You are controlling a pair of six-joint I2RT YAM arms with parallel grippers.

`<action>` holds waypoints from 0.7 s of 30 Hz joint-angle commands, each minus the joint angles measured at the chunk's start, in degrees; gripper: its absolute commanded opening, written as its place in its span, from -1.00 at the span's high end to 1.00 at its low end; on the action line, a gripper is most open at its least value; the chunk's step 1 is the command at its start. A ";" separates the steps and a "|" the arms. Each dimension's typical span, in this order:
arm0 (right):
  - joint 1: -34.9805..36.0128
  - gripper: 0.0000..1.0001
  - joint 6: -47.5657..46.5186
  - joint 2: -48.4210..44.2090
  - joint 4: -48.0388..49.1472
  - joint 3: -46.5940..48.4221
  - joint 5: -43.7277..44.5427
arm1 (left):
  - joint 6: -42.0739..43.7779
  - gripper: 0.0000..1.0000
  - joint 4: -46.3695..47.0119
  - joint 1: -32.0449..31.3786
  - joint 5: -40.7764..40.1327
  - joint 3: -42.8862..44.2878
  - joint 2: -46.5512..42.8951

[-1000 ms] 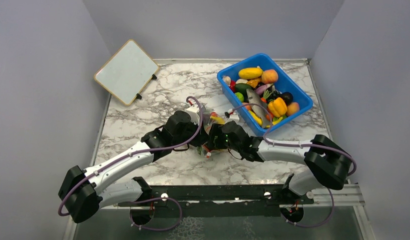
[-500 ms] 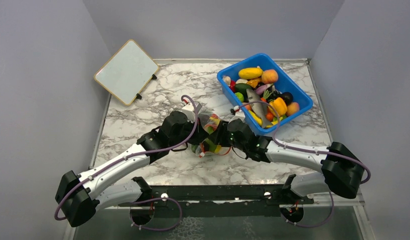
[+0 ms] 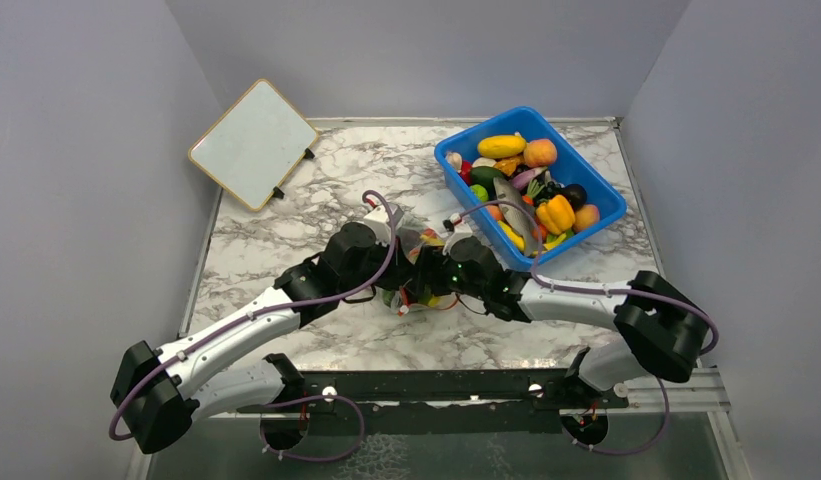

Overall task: Open the zip-top bag and remove the fake food
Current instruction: Pick up the fake fruit from the zipper food storage bag.

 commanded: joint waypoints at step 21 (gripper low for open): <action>-0.02 -0.10 0.47 8.49 6.00 -4.68 3.78 | -1.18 1.00 1.18 -0.33 -2.01 0.93 -1.85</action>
